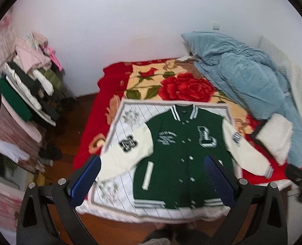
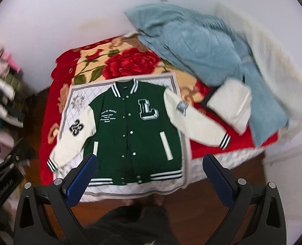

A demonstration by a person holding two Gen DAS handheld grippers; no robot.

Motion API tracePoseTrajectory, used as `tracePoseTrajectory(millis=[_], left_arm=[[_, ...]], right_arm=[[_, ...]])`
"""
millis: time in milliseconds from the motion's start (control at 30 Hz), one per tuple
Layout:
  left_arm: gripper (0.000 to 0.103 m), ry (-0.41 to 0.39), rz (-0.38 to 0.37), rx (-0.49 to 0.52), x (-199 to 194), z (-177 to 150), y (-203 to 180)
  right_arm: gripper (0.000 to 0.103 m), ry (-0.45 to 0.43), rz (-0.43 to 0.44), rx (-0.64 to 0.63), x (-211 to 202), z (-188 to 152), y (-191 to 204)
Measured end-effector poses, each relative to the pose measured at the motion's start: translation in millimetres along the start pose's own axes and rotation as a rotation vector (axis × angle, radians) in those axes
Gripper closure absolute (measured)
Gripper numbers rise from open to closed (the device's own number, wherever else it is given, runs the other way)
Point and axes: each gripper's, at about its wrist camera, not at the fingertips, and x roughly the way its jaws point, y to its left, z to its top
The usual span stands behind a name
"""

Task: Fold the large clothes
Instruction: 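Grasp the cream sleeve cuff nearest the right tool with the right gripper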

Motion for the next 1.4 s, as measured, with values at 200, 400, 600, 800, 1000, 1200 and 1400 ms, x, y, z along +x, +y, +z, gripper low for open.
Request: tracePoseTrajectory(millis=[200,400,600,800,1000,1200,1400], left_arm=[[0.000,0.012,0.044,0.041,86,-2,-25],[0.000,0.106,0.105,0.046,187,-15,-83],[0.000,0.281,0.184,0.077,285,-37,-145],[0.000,0.402,0.199,0.123,366,-59,-198],[0.000,0.401,0.204,0.131,426,-62,-232],[0.000,0.411,0.180,0.129,482,-69,-249],[0.000,0.400,0.148,0.100,504,-68,-239]], right_arm=[[0.044,0.086,-0.004,0.286,107,-11,-82],[0.049,0.161,0.039,0.656,249,-46,-215],[0.047,0.227,0.154,0.991,406,-88,-334],[0.042,0.197,0.188,1.162,531,-106,-411],[0.041,0.054,0.226,1.337,607,-99,-452],[0.090,-0.058,0.120,1.276,616,-58,-439],[0.094,-0.203,0.065,1.186,556,-7,-413]])
